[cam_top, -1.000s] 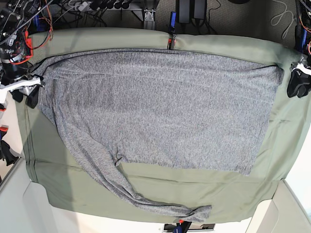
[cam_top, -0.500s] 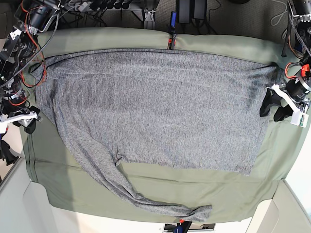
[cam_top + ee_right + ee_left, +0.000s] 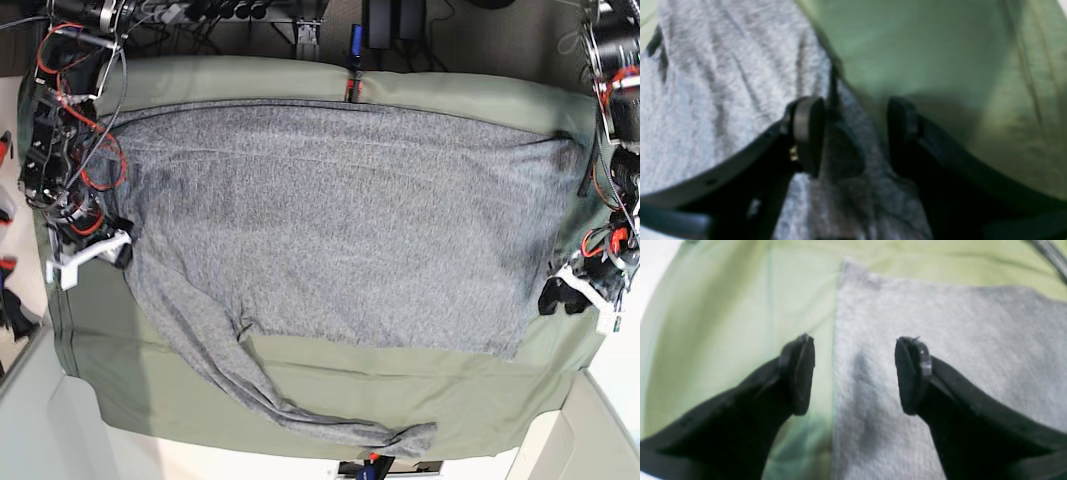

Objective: Fold the T-shirt properly
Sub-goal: 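Move both grippers along the shirt sides and grasp the fabric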

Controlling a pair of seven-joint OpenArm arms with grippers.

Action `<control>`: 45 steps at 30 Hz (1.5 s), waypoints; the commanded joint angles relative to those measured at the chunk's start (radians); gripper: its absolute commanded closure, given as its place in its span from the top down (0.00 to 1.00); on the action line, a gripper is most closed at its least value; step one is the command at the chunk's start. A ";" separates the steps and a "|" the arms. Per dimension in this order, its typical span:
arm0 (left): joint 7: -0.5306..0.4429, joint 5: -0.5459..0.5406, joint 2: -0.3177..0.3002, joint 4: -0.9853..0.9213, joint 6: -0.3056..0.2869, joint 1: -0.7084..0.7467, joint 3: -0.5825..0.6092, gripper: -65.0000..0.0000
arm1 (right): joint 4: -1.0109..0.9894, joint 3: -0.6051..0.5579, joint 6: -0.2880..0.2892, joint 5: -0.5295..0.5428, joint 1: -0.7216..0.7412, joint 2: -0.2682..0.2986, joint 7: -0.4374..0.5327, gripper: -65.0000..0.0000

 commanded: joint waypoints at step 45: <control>-0.237 0.219 0.135 -0.546 0.095 -0.343 0.148 0.62 | 0.011 0.000 -0.007 0.006 0.043 0.011 0.071 0.47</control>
